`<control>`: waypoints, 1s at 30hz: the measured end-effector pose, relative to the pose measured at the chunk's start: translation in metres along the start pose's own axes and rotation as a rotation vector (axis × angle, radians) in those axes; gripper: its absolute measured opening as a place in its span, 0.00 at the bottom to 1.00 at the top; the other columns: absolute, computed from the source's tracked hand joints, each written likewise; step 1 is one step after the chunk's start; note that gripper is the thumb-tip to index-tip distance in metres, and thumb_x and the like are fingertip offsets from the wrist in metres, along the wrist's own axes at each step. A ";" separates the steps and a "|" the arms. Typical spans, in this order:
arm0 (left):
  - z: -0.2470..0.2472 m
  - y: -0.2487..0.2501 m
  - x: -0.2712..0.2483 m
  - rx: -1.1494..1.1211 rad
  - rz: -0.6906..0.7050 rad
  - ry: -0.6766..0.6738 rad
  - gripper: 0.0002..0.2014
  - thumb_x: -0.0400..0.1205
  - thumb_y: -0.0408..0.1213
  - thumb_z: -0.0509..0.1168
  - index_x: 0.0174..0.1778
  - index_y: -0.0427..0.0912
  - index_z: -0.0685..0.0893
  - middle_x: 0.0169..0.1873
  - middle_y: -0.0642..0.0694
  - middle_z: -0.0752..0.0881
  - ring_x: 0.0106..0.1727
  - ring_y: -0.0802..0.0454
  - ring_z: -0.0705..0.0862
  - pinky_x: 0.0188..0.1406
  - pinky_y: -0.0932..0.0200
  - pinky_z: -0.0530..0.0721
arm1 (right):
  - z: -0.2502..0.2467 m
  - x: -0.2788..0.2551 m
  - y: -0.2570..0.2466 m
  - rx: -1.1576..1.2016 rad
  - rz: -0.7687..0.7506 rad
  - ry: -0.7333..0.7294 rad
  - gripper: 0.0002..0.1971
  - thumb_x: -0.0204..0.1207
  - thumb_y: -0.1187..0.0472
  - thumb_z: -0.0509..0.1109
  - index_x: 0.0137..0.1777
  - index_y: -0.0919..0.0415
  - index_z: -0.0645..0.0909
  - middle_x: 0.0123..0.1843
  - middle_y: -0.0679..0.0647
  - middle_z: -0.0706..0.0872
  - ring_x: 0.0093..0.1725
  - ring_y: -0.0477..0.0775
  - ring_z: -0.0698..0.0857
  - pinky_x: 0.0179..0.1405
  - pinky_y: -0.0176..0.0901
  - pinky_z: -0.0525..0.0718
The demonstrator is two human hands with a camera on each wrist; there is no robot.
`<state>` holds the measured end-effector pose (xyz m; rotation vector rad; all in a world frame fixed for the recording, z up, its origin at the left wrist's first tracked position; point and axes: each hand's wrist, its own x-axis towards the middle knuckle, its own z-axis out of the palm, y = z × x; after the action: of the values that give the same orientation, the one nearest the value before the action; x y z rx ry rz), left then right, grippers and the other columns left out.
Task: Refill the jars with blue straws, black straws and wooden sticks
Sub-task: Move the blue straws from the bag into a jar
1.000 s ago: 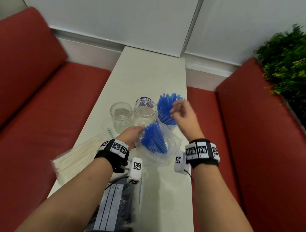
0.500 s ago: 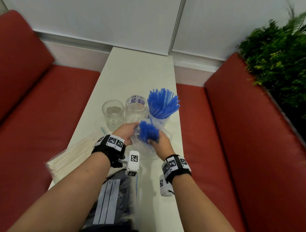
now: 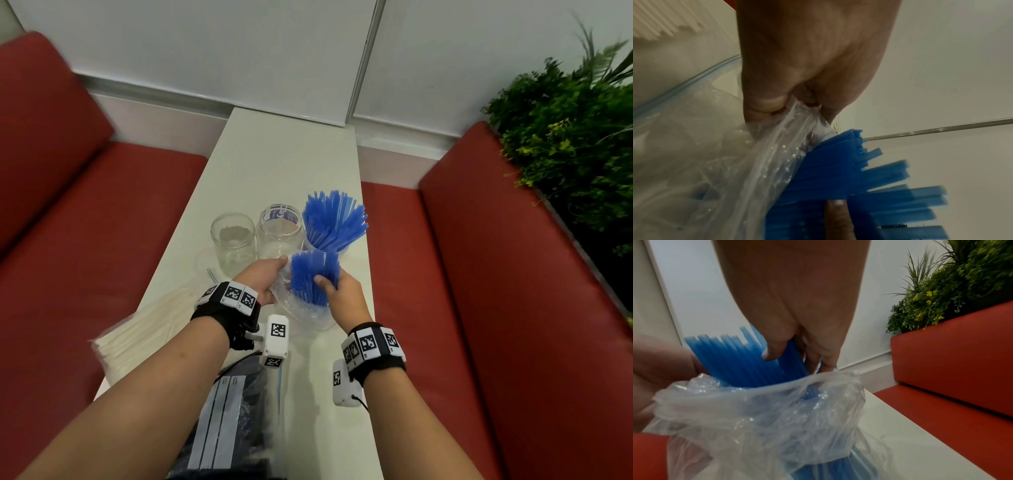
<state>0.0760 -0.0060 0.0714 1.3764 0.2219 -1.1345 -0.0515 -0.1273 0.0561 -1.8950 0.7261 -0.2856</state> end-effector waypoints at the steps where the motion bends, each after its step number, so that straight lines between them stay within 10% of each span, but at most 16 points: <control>1: -0.001 -0.001 0.001 -0.001 0.001 0.005 0.19 0.93 0.45 0.57 0.71 0.34 0.81 0.61 0.32 0.90 0.55 0.37 0.91 0.42 0.44 0.90 | 0.000 -0.002 0.001 0.022 0.003 0.003 0.06 0.85 0.60 0.68 0.59 0.51 0.81 0.49 0.43 0.87 0.49 0.40 0.84 0.44 0.27 0.76; 12: -0.005 0.003 0.008 -0.013 -0.018 0.026 0.17 0.91 0.45 0.61 0.70 0.36 0.81 0.59 0.35 0.91 0.59 0.37 0.90 0.54 0.41 0.89 | -0.020 0.017 -0.031 0.166 -0.059 0.078 0.05 0.89 0.63 0.60 0.58 0.62 0.76 0.49 0.57 0.88 0.50 0.44 0.88 0.51 0.27 0.80; 16: -0.008 0.002 0.011 -0.013 -0.029 0.018 0.19 0.91 0.45 0.61 0.72 0.36 0.80 0.59 0.35 0.90 0.59 0.37 0.90 0.53 0.42 0.89 | -0.021 0.014 -0.040 0.163 -0.003 0.006 0.06 0.90 0.66 0.58 0.58 0.66 0.75 0.49 0.65 0.87 0.48 0.47 0.87 0.58 0.41 0.80; 25: -0.011 0.007 0.020 -0.005 -0.041 0.024 0.21 0.92 0.47 0.60 0.75 0.37 0.79 0.62 0.34 0.89 0.63 0.34 0.89 0.69 0.31 0.83 | -0.113 0.058 -0.192 0.502 -0.583 0.262 0.03 0.87 0.66 0.60 0.54 0.57 0.74 0.38 0.48 0.85 0.45 0.55 0.87 0.53 0.42 0.86; 30: -0.013 0.006 0.023 0.029 -0.053 0.026 0.21 0.91 0.47 0.62 0.75 0.37 0.80 0.62 0.34 0.89 0.63 0.34 0.89 0.70 0.31 0.83 | -0.083 0.091 -0.155 0.370 -0.456 0.305 0.06 0.89 0.65 0.59 0.55 0.53 0.73 0.44 0.59 0.83 0.47 0.52 0.86 0.57 0.43 0.86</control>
<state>0.0973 -0.0080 0.0560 1.4185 0.2628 -1.1678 0.0338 -0.2012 0.2190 -1.6554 0.3896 -0.9469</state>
